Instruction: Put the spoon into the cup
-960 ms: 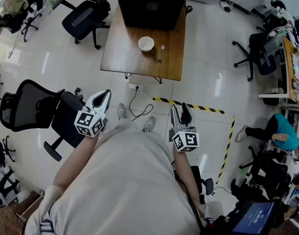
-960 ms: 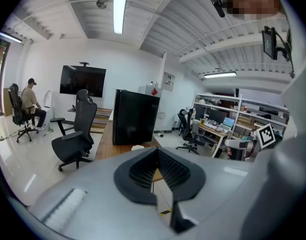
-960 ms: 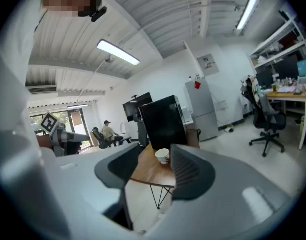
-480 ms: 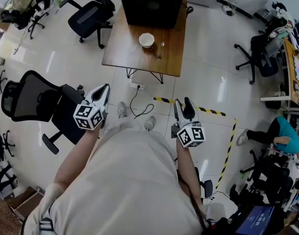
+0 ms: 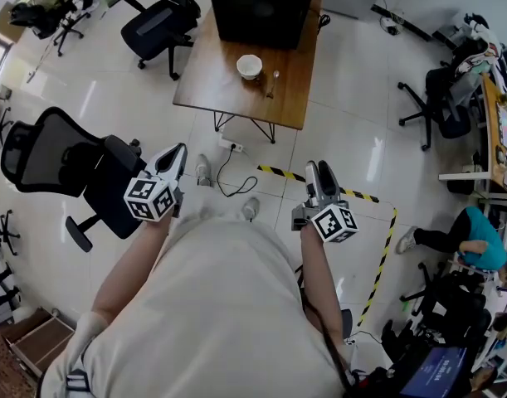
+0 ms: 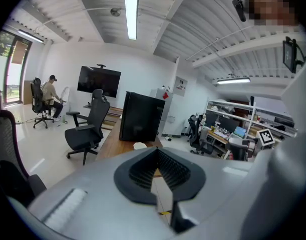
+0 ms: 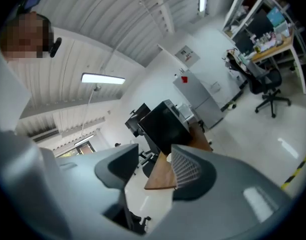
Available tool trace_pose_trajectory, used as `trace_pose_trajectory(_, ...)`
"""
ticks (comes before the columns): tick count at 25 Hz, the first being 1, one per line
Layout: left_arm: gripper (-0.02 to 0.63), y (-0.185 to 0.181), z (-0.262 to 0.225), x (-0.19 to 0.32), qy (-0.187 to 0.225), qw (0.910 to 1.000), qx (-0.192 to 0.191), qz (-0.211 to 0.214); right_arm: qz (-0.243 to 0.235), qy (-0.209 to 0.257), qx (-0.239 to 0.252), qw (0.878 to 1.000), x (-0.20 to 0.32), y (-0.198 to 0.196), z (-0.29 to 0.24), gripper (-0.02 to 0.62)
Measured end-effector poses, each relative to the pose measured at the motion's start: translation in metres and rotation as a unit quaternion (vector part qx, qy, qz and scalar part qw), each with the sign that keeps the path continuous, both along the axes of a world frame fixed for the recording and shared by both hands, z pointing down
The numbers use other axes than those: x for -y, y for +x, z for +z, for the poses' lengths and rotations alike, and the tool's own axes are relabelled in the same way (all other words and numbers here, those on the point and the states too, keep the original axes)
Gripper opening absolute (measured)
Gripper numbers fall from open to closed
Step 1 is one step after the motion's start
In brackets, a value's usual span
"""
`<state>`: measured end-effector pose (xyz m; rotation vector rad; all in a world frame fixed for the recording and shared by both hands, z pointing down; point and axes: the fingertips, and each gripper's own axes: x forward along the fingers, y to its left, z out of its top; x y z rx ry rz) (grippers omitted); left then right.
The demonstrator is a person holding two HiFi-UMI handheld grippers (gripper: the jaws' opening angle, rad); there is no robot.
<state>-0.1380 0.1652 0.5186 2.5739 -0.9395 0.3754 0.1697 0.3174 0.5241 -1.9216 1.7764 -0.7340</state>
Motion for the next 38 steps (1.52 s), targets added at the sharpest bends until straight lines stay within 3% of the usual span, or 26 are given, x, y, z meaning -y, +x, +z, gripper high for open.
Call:
trace_pose_trajectory(8,0.005,-0.012,0.004,0.008,0.003,0.9999,0.004,-0.014,-0.012,-0.037,0.01,0.999,0.015,-0.004,0.016,0.192)
trace_pose_trajectory(14,0.005,-0.011,0.016,0.036,-0.01,0.9999,0.005,-0.001,-0.012,-0.055,0.018,0.998,0.034,-0.011,0.023,0.17)
trace_pose_trajectory(18,0.005,0.0,0.017,0.071,-0.013,0.9997,-0.001,0.022,-0.003,-0.071,0.0,0.998,0.055,-0.011,0.021,0.155)
trace_pose_trajectory(24,0.005,0.028,0.015,0.136,-0.007,0.9974,-0.002,0.071,0.024,-0.11,-0.082,0.99,0.098,-0.009,0.011,0.124)
trace_pose_trajectory(29,0.005,0.043,0.008,0.194,0.001,0.9945,-0.009,0.104,0.048,-0.132,-0.088,0.986,0.138,-0.014,0.013,0.121)
trace_pose_trajectory(38,0.004,0.065,0.022,0.258,-0.022,0.987,-0.009,0.159,0.086,-0.186,-0.107,0.973,0.195,-0.014,0.018,0.101)
